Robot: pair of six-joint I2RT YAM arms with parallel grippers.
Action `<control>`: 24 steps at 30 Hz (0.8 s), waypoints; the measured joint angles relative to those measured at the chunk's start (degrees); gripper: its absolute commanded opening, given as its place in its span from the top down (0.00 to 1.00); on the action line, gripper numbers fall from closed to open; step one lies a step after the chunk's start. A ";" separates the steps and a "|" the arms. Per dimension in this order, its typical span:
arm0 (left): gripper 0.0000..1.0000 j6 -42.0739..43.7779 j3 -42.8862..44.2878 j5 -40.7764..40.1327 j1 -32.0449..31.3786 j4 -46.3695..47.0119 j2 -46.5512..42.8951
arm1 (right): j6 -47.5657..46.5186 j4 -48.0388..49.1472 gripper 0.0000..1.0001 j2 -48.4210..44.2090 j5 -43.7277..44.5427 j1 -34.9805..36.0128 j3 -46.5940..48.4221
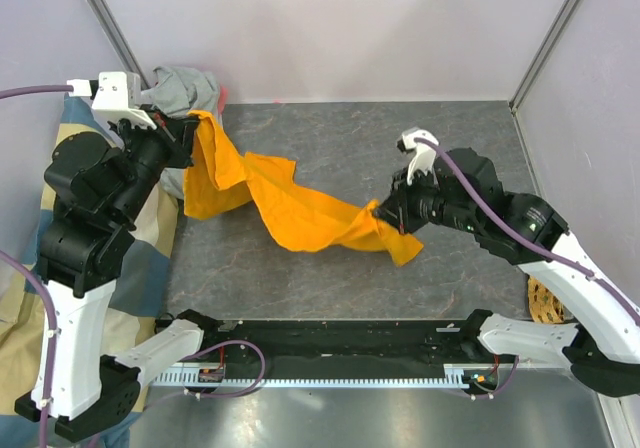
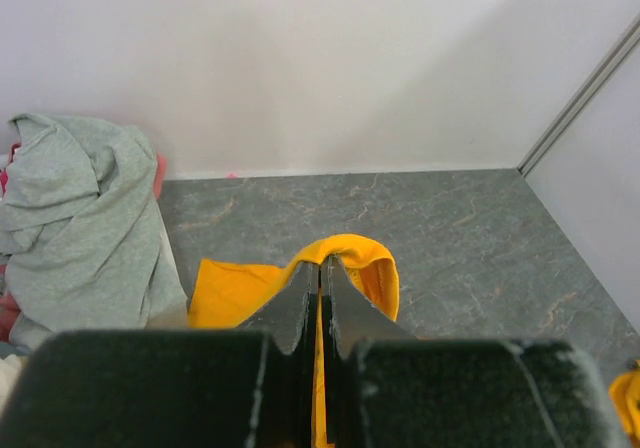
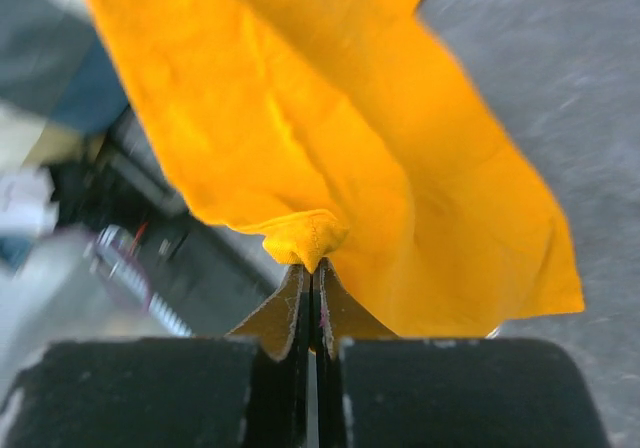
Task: Fold and stack the t-shirts
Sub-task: Flatten the tshirt out
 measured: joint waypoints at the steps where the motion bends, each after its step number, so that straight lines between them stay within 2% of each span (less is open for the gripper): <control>1: 0.98 0.00 -0.09 0.00 0.00 -0.15 -0.07 | -0.02 -0.39 0.99 -0.87 -2.99 0.00 -1.46; 8: 0.98 -0.20 -2.62 0.46 0.00 -0.72 -0.35 | -1.01 1.57 1.00 -2.60 -22.71 0.02 -14.21; 15: 0.98 -0.63 -6.99 0.50 0.00 -0.96 -0.37 | -5.14 6.56 1.00 8.74 -35.65 0.31 -22.97; 16: 0.98 -0.63 -7.61 0.50 0.00 -1.01 -0.37 | -6.05 7.50 0.95 11.02 -37.11 0.44 -23.50; 19: 0.98 -0.66 -8.87 0.50 0.00 -1.03 -0.31 | -9.27 9.75 0.61 18.86 -40.26 0.66 -23.87; 20: 0.98 -0.66 -9.14 0.50 0.00 -1.03 -0.31 | -10.36 10.51 0.42 21.97 -40.96 0.68 -23.69; 22: 0.98 -0.68 -9.60 0.50 0.00 -0.98 -0.31 | -12.44 11.61 0.31 28.94 -41.29 0.70 -22.69; 24: 0.98 -0.76 -10.10 0.52 0.00 -0.92 -0.31 | -13.81 11.91 0.29 35.74 -40.13 0.70 -20.79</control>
